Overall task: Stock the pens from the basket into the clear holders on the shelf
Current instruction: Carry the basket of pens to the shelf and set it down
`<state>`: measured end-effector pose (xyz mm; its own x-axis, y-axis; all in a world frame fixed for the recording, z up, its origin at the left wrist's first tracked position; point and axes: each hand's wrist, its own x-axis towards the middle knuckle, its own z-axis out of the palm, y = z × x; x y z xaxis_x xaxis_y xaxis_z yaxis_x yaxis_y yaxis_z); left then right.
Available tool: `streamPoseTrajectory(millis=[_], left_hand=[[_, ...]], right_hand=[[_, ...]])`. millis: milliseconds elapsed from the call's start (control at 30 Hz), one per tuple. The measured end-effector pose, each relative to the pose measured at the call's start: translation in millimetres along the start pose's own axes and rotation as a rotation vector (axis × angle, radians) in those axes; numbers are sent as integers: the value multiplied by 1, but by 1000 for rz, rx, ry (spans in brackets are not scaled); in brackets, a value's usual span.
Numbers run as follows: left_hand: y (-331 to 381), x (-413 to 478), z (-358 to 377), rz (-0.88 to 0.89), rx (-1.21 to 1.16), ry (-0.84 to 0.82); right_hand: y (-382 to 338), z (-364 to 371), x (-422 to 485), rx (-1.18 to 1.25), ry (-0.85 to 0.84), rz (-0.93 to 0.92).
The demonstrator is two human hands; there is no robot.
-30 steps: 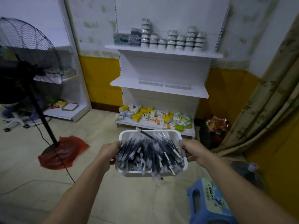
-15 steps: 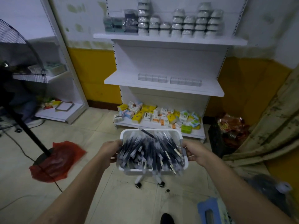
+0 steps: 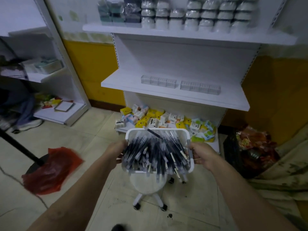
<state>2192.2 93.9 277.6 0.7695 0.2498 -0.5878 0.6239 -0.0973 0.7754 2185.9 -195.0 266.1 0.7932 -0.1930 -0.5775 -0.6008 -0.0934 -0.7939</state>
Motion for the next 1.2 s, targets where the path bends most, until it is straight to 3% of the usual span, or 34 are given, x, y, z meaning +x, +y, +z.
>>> streamPoseTrajectory(millis=[267,533,767,933,1200], left_hand=[[41,99,6,16,-17,-92],[99,222,-9,44,104,-260],[124,295,27,30,210,-320],[125,326,92,-10,233,-233],[101,383,185,-152,302,-80]], right_hand=[[-39,29,76,39,79,83],[-74,97,148,123,279,184],[-75,91,210,176,341,286],[-58,57,286,102,338,347],[-35,3,388,-72,163,329]])
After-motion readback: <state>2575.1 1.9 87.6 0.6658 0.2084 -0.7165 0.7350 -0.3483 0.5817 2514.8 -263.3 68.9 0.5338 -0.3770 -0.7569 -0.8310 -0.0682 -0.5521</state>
